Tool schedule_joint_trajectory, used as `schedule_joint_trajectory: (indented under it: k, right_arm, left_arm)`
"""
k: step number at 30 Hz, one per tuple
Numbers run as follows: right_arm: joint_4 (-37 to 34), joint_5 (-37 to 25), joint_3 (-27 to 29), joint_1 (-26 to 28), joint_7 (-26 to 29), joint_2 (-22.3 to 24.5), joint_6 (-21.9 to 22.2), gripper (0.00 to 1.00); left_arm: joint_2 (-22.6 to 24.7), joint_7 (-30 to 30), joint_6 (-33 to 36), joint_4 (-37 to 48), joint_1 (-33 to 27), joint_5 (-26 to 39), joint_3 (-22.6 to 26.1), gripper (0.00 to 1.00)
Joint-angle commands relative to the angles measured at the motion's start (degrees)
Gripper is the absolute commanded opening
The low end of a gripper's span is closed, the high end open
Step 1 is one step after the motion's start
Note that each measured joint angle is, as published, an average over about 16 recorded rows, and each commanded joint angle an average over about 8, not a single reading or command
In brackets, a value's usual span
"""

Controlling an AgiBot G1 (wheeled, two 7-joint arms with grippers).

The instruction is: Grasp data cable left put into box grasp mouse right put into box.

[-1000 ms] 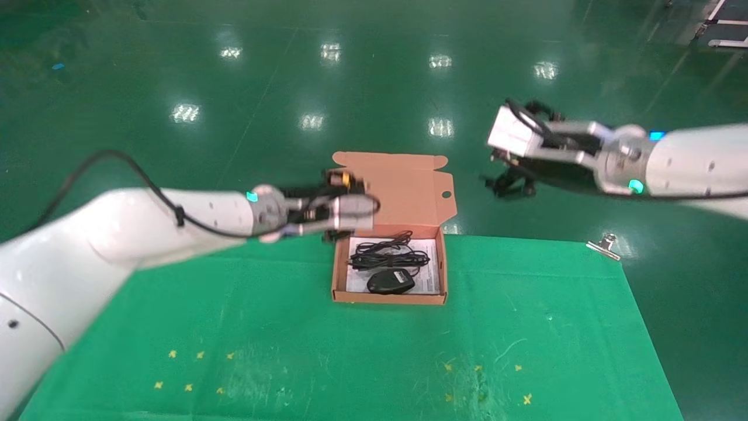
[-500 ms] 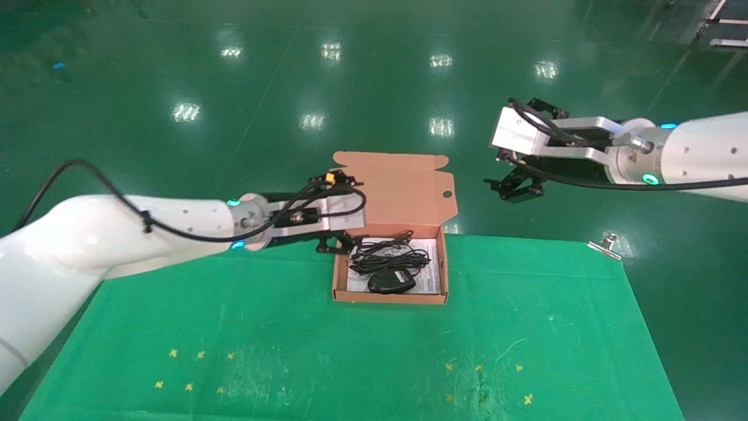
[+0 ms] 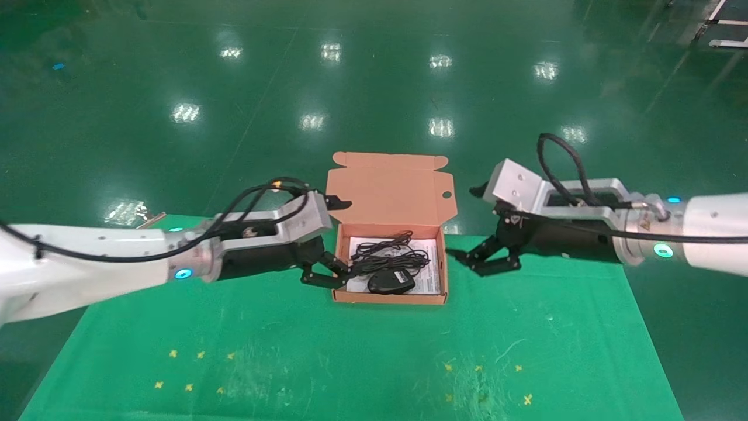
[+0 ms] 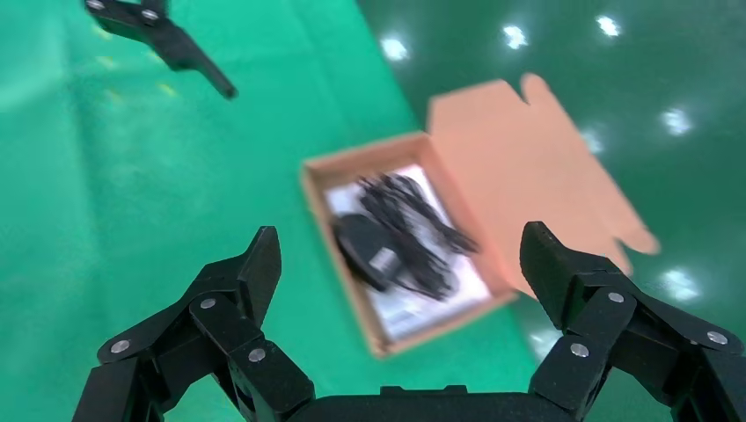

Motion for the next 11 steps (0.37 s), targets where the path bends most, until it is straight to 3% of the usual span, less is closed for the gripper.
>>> schedule_joint_trajectory:
  k: [1,11]
  right_arm:
    - [0.41,2.3,1.72,-1.49,-0.51,0.56,-1.64,1.0]
    - [2.01,11.27,8.43,-7.32,-2.49,2.74,-8.05,1.0]
  left_arm:
    - [-1.35,-1.02,1.87,-1.26,1.08,-1.6,-1.54,1.0]
    - [-6.64,-4.99,9.14,-6.16,5.29,-7.82,-7.53,1.0]
